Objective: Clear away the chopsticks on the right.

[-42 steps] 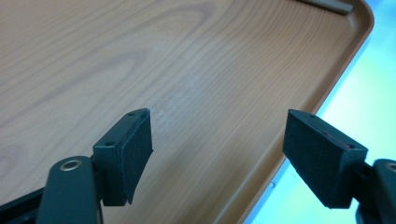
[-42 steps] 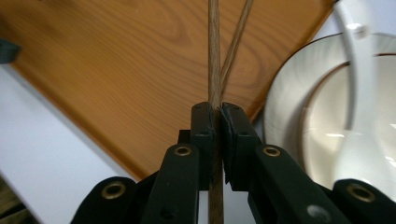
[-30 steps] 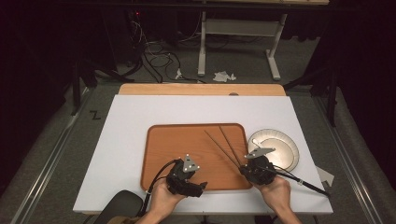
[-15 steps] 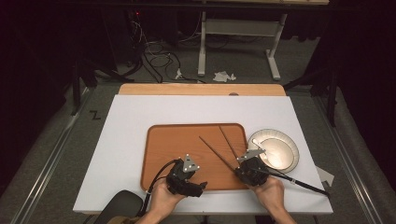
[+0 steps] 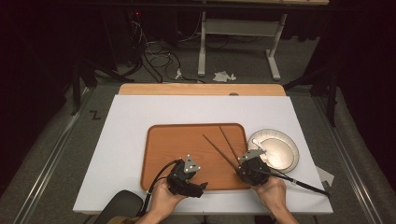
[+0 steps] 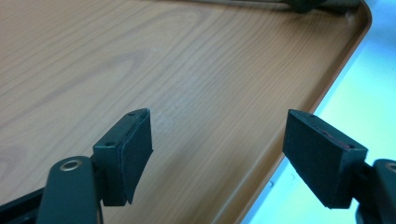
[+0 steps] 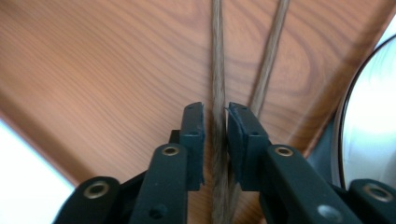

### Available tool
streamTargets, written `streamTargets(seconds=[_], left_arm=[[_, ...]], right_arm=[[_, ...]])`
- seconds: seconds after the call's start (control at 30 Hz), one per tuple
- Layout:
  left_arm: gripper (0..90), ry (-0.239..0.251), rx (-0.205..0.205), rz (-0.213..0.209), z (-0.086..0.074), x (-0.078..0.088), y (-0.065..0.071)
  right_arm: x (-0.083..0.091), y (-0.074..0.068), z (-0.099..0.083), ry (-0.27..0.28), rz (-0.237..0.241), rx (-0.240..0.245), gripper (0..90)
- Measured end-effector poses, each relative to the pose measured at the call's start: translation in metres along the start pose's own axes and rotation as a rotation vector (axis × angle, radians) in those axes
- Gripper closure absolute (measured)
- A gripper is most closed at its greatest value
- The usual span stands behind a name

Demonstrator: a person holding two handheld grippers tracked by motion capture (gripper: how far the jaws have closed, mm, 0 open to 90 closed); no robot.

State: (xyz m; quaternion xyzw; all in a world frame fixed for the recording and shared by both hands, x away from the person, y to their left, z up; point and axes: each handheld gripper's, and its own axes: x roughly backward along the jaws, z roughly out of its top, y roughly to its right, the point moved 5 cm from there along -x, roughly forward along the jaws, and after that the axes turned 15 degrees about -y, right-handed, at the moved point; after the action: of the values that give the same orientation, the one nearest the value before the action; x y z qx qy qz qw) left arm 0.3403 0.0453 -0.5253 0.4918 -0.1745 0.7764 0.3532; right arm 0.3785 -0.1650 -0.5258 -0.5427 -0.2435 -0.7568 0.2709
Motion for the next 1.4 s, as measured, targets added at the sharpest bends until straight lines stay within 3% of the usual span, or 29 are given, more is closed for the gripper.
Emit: streamTargets(seconds=[0.17, 0.37, 0.43, 0.6, 0.97, 1.27, 1.4], left_arm=[[24.4, 0.004, -0.003, -0.004, 0.000, 0.000, 0.002], [24.4, 0.002, -0.003, -0.004, 0.000, 0.000, 0.002], [24.4, 0.001, -0.001, -0.005, 0.000, 0.000, 0.001], [24.4, 0.007, -0.001, -0.001, 0.000, 0.001, 0.001], [24.4, 0.024, 0.003, 0.006, 0.000, 0.003, 0.001], [24.5, 0.030, 0.003, 0.003, 0.000, 0.005, 0.000], [24.5, 0.032, 0.002, 0.004, 0.000, 0.006, 0.001]], right_arm=[[0.009, -0.004, 0.003, 0.073, 0.028, 0.013, 80.0], [0.005, -0.021, 0.006, 0.092, 0.128, 0.081, 84.2], [0.001, -0.023, 0.006, 0.073, 0.135, 0.093, 84.3], [-0.009, -0.022, 0.005, 0.025, 0.114, 0.087, 85.5], [-0.009, -0.002, 0.003, 0.000, 0.018, 0.004, 85.1], [-0.009, 0.001, 0.003, -0.002, -0.021, 0.009, 83.4], [-0.007, -0.002, 0.003, 0.009, -0.012, 0.018, 80.7]])
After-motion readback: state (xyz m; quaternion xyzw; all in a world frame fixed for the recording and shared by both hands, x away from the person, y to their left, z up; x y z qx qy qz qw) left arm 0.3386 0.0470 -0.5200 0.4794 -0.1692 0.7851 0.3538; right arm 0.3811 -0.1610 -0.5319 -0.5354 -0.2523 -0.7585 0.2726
